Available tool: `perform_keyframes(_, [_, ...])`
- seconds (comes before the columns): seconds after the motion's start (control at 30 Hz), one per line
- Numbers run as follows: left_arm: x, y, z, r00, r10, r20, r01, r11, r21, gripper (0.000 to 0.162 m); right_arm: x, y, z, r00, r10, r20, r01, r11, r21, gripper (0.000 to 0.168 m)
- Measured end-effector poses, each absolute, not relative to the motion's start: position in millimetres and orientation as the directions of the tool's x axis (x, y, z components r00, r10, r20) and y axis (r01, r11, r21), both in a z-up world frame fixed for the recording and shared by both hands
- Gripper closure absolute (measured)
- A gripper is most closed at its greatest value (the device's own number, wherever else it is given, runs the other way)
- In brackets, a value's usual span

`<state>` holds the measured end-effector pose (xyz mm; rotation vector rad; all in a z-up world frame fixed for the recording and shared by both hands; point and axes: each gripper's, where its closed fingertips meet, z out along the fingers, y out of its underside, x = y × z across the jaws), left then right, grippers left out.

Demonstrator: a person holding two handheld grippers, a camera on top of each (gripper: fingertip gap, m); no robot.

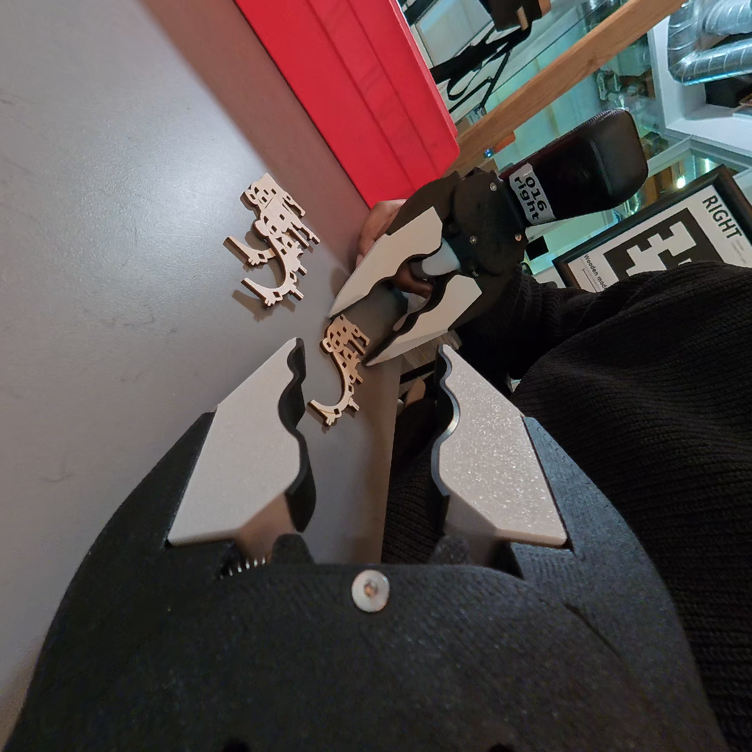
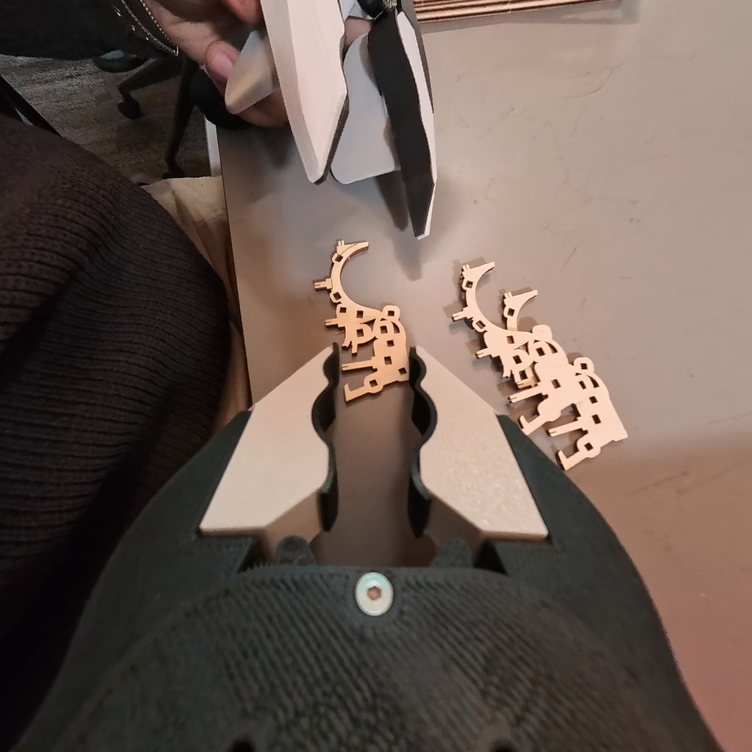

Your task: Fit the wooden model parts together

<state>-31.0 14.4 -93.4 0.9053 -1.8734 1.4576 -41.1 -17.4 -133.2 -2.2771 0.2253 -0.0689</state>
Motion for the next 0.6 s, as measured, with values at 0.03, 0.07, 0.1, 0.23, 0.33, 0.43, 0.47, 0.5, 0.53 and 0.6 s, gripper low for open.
perform_keyframes(0.03, [-31.1,14.3,-93.5,-0.592,-0.155,0.791,-0.804,0.169,-0.569,0.099,-40.7,-17.6,-133.3,0.982,-0.187,-0.022,-0.139,-0.642,-0.754,0.136])
perform_keyframes(0.07, [-31.3,14.1,-93.8,-0.592,-0.155,0.791,-0.805,0.171,-0.568,0.099,-40.1,-17.8,-133.3,0.982,-0.188,-0.019,-0.138,-0.643,-0.753,0.136])
perform_keyframes(0.1, [-31.3,14.1,-93.9,-0.592,-0.155,0.791,-0.805,0.172,-0.568,0.099,-39.2,-18.1,-133.5,0.981,-0.191,-0.013,-0.135,-0.644,-0.753,0.138])
perform_keyframes(0.23, [-31.3,14.3,-93.4,-0.592,-0.153,0.791,-0.805,0.17,-0.569,0.099,-37.2,-18.7,-133.5,0.98,-0.199,-0.008,-0.137,-0.644,-0.752,0.14])
perform_keyframes(0.33, [-31.4,14.2,-93.3,-0.591,-0.152,0.792,-0.805,0.169,-0.569,0.099,-36.6,-19.0,-133.5,0.98,-0.199,-0.01,-0.139,-0.644,-0.753,0.141])
perform_keyframes(0.43, [-31.3,14.2,-93.3,-0.592,-0.152,0.792,-0.805,0.17,-0.569,0.099,-35.6,-19.9,-133.3,0.98,-0.198,-0.02,-0.145,-0.641,-0.753,0.141])
perform_keyframes(0.47, [-31.4,14.2,-93.3,-0.592,-0.152,0.792,-0.805,0.17,-0.569,0.099,-35.4,-20.3,-133.3,0.98,-0.198,-0.021,-0.146,-0.641,-0.753,0.141])
perform_keyframes(0.5, [-31.6,14.1,-93.3,-0.592,-0.151,0.792,-0.804,0.171,-0.569,0.099,-35.3,-21.0,-133.4,0.98,-0.197,-0.018,-0.143,-0.642,-0.753,0.141])
perform_keyframes(0.53, [-31.8,14.0,-93.5,-0.592,-0.152,0.791,-0.804,0.172,-0.569,0.099,-35.2,-21.7,-133.5,0.981,-0.194,-0.011,-0.136,-0.644,-0.753,0.141])
perform_keyframes(0.6, [-31.8,13.9,-93.7,-0.592,-0.153,0.791,-0.804,0.174,-0.569,0.099,-34.6,-23.5,-133.4,0.982,-0.189,0.005,-0.121,-0.647,-0.752,0.141])
